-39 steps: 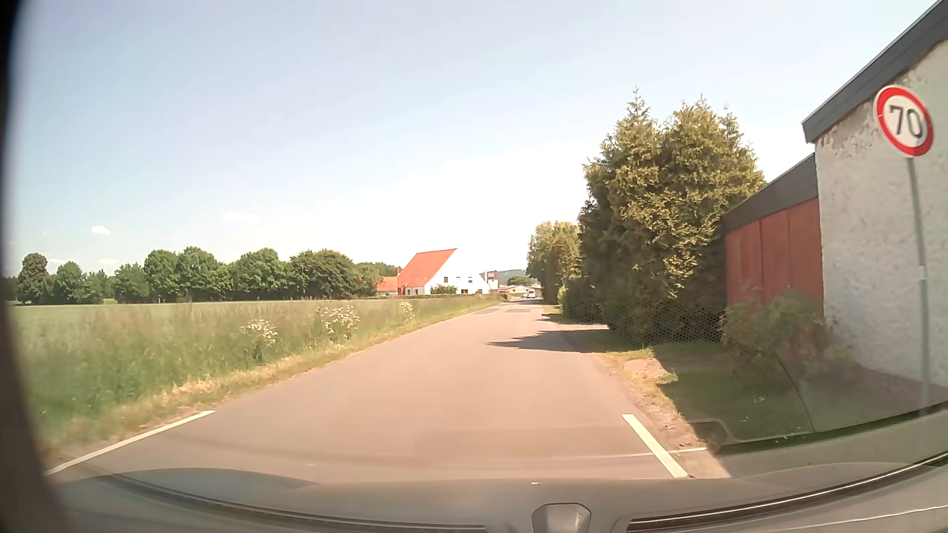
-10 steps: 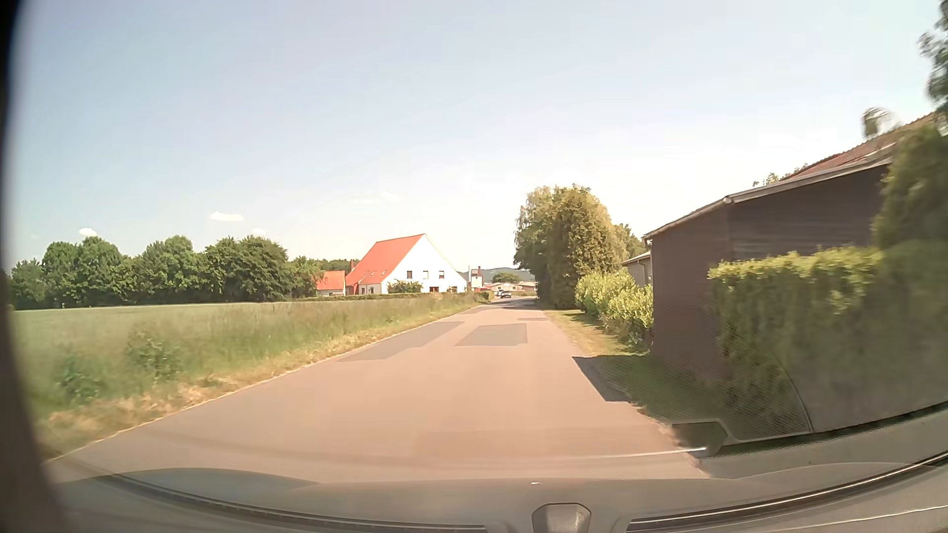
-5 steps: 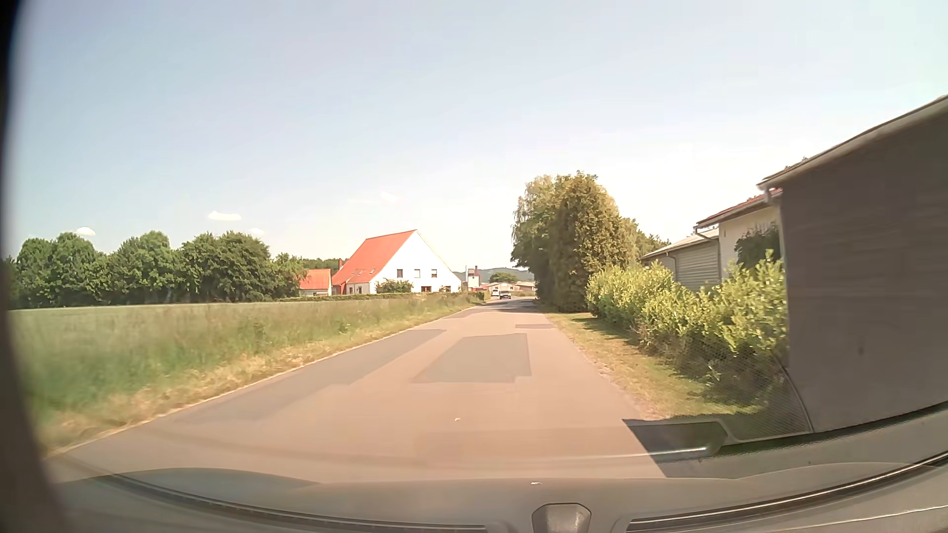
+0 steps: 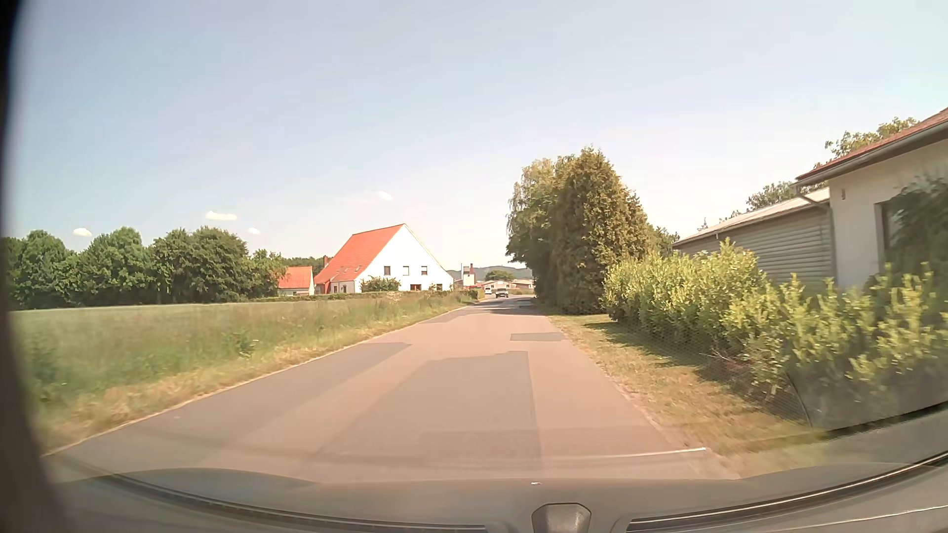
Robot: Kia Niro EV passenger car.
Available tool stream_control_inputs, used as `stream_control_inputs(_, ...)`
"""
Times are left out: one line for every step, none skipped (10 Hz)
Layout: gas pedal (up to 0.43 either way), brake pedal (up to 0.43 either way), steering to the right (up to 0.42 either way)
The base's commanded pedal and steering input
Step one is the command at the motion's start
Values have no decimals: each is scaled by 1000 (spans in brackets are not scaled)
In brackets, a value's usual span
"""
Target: Follow the waypoints while adhering to traffic rules and regulations
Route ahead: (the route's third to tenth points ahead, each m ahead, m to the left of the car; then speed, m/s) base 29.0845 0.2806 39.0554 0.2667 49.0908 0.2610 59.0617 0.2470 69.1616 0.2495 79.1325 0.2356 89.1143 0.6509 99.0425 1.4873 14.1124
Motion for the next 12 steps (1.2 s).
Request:
stream_control_inputs(268,6,8)
stream_control_inputs(268,6,7)
stream_control_inputs(268,6,8)
stream_control_inputs(268,6,7)
stream_control_inputs(268,6,6)
stream_control_inputs(260,6,6)
stream_control_inputs(260,6,5)
stream_control_inputs(248,6,5)
stream_control_inputs(240,6,5)
stream_control_inputs(240,6,4)
stream_control_inputs(228,6,3)
stream_control_inputs(220,6,3)
